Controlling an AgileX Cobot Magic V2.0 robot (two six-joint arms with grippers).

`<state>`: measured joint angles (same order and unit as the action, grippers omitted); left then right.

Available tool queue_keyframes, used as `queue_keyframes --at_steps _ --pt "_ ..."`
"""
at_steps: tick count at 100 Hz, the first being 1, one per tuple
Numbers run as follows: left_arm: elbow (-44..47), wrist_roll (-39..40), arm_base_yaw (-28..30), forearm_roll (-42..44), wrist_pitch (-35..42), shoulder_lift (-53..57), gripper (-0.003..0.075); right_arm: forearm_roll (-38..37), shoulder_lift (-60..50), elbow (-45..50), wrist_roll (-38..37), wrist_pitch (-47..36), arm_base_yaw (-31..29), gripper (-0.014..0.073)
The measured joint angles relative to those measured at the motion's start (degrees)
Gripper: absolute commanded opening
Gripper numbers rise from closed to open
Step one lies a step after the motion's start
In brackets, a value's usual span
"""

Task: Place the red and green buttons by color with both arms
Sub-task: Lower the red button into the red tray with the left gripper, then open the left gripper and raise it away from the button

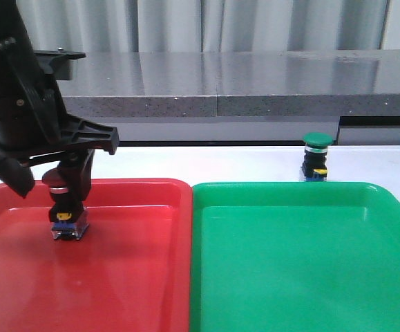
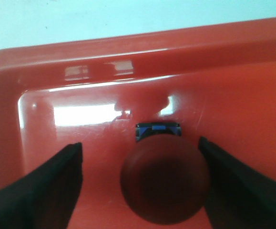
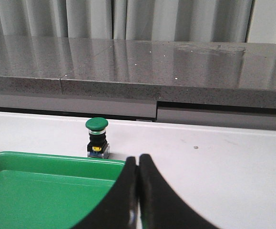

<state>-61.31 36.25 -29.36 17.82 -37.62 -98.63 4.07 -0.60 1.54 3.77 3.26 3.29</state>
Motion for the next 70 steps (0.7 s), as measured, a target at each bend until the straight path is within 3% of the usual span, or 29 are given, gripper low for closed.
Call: queue_keyframes --at_steps 48,70 --pt "0.0 0.1 0.0 1.8 -0.5 4.9 0.0629 0.0 0.0 0.0 0.0 0.0 0.0 -0.0067" --pt "0.0 6.5 0.0 10.6 -0.5 11.0 0.0629 0.0 0.0 0.0 0.0 0.0 0.0 -0.0067"
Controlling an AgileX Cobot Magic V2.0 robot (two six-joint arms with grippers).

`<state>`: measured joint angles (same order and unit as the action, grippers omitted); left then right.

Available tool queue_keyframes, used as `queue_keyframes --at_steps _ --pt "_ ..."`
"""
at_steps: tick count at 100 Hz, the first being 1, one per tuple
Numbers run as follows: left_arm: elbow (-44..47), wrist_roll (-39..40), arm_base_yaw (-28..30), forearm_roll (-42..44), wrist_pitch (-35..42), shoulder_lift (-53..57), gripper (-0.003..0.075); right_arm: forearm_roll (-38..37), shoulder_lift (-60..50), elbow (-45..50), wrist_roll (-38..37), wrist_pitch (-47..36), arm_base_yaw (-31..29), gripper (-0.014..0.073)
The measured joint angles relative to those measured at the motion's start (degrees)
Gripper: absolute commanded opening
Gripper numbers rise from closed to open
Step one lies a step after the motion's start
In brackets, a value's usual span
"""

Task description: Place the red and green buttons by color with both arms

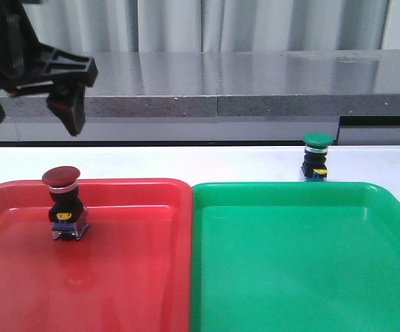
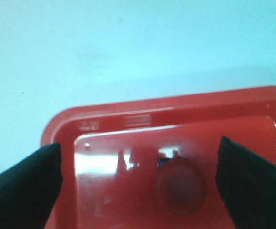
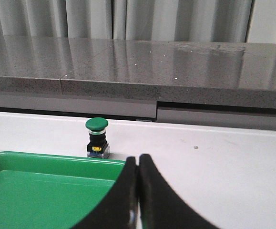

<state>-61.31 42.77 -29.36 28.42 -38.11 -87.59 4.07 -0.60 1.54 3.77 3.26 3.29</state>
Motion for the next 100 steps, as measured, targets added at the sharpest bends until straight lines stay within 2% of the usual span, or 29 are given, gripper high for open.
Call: queue_keyframes --at_steps 18,32,62,100 --pt "0.0 6.5 0.0 8.7 -0.3 6.2 0.0627 0.0 0.0 0.0 0.0 0.0 0.0 -0.0067" --pt "0.0 8.4 0.0 11.7 -0.6 11.0 0.0617 0.0 0.0 0.0 0.0 0.0 0.0 -0.0067" --pt "3.1 8.6 0.0 13.6 -1.4 21.1 0.0617 0.0 0.0 0.0 0.0 0.0 0.0 -0.0067" --pt "17.0 8.7 0.0 13.6 -2.9 40.8 0.0617 0.0 0.0 0.0 0.0 0.0 0.0 -0.0067"
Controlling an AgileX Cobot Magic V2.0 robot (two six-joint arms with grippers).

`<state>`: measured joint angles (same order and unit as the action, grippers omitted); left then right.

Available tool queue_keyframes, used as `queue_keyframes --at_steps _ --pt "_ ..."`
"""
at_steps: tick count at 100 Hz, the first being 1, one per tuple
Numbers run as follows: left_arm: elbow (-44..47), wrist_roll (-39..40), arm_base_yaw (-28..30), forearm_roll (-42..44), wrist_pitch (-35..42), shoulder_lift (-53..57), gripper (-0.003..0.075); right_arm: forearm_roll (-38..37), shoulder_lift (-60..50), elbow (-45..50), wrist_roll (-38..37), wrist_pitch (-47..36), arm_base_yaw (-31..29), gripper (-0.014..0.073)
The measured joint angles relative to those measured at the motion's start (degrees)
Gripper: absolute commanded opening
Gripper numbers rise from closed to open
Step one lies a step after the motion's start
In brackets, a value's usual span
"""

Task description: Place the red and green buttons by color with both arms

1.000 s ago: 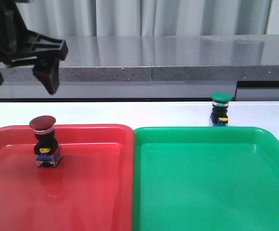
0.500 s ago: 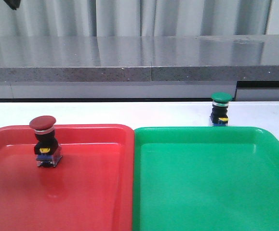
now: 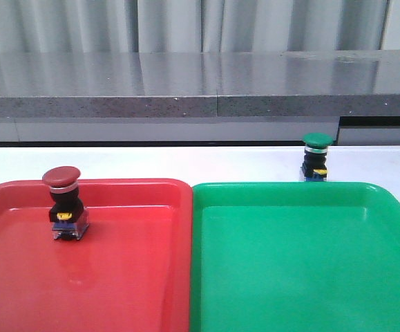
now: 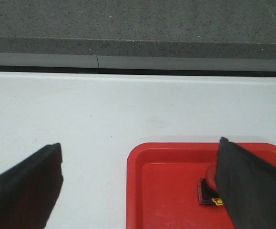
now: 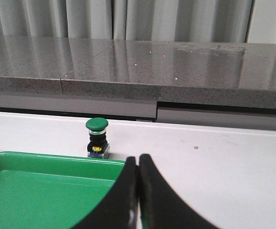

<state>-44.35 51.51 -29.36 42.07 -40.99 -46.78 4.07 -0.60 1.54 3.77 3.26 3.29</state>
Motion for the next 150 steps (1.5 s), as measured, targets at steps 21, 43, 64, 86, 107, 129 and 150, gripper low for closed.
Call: queue_keyframes --at_steps 21,43,64,86,107,129,150 --pt "6.2 0.0 0.0 0.0 -0.9 10.8 0.0458 0.0 0.0 0.0 0.0 0.0 0.0 -0.0067" --pt "7.4 0.0 0.0 0.3 -3.0 14.8 0.0011 0.0 0.0 0.0 0.0 0.0 0.0 -0.0067" --pt "7.4 0.0 0.0 0.8 -3.1 14.8 -0.0019 0.0 0.0 0.0 0.0 0.0 0.0 -0.0067" --pt "7.4 0.0 0.0 0.9 -3.1 14.8 -0.0019 0.0 0.0 0.0 0.0 0.0 0.0 -0.0067" --pt "7.4 0.0 0.0 0.9 -3.1 14.8 -0.0019 0.0 0.0 0.0 0.0 0.0 0.0 -0.0067" --pt "7.4 0.0 0.0 0.9 -3.1 14.8 -0.0019 0.0 0.0 0.0 0.0 0.0 0.0 -0.0067" --pt "7.4 0.0 0.0 2.3 -3.2 14.8 -0.0020 0.0 0.0 0.0 0.0 0.0 0.0 -0.0067"
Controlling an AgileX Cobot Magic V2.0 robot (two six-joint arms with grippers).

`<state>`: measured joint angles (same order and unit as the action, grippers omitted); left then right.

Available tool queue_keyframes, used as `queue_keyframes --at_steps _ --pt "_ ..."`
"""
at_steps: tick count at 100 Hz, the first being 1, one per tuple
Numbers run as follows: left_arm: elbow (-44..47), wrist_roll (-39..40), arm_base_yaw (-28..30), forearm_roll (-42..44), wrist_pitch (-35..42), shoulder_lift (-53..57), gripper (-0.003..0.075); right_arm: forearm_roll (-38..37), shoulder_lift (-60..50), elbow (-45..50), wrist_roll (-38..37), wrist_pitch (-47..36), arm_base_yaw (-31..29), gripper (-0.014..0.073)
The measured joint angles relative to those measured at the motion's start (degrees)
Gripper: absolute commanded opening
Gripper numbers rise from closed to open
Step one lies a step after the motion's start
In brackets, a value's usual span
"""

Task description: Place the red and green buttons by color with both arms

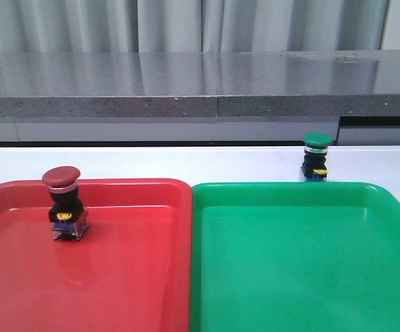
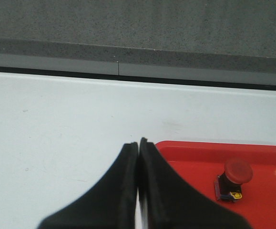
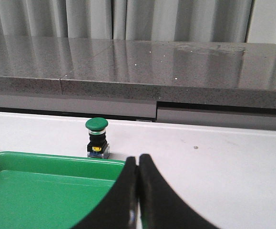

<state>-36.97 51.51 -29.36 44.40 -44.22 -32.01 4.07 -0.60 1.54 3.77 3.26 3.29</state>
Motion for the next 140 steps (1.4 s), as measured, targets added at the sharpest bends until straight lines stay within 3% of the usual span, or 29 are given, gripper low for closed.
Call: queue_keyframes --at_steps 18,38,75,99,140 --pt "0.0 -3.1 0.1 -1.3 0.0 0.0 -0.0019 0.0 0.0 0.0 0.0 0.0 0.0 -0.0067" --pt "0.0 -19.3 5.3 -10.8 1.8 0.9 -0.0019 0.0 0.0 0.0 0.0 0.0 0.0 -0.0067" --pt "9.3 -46.8 19.6 -33.0 25.3 8.4 -0.0019 0.0 0.0 0.0 0.0 0.0 0.0 -0.0067" --pt "22.5 -49.1 24.5 -38.5 41.7 16.0 -0.0019 0.0 0.0 0.0 0.0 0.0 0.0 -0.0067" --pt "37.1 -49.6 25.8 -39.7 43.5 25.5 -0.0019 0.0 0.0 0.0 0.0 0.0 0.0 -0.0067"
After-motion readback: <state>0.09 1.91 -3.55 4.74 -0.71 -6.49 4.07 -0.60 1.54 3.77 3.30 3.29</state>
